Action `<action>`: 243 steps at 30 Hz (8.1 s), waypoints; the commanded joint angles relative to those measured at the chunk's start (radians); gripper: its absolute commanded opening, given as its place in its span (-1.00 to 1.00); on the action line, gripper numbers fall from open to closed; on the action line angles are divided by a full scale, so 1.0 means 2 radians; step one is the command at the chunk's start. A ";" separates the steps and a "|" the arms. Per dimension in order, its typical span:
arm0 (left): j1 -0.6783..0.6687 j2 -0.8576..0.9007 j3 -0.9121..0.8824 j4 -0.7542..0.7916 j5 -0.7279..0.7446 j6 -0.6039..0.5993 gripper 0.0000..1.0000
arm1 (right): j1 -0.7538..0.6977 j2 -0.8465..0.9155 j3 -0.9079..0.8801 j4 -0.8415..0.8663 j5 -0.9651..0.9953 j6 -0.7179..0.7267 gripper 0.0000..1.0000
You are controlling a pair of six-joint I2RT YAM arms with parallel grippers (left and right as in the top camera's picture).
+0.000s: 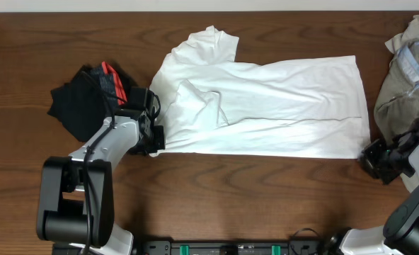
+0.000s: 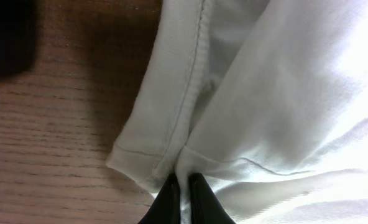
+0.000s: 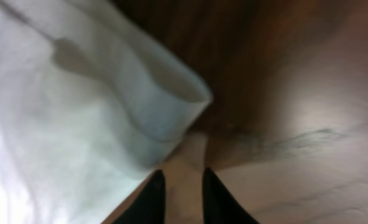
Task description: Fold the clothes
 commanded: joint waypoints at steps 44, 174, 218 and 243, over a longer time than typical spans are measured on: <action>0.006 0.015 -0.011 -0.005 -0.018 -0.004 -0.88 | 0.037 0.066 0.032 0.033 0.089 0.048 -0.98; -0.043 0.041 0.044 0.169 -0.040 0.052 -0.67 | 0.174 0.041 0.020 -0.068 0.241 0.067 -0.96; -0.043 -0.029 -0.054 0.056 -0.046 -0.113 0.18 | 0.139 -0.051 -0.023 -0.048 0.056 -0.036 0.37; -0.043 -0.101 -0.047 0.026 -0.070 -0.077 -0.12 | 0.138 -0.051 -0.039 -0.027 0.086 -0.012 0.51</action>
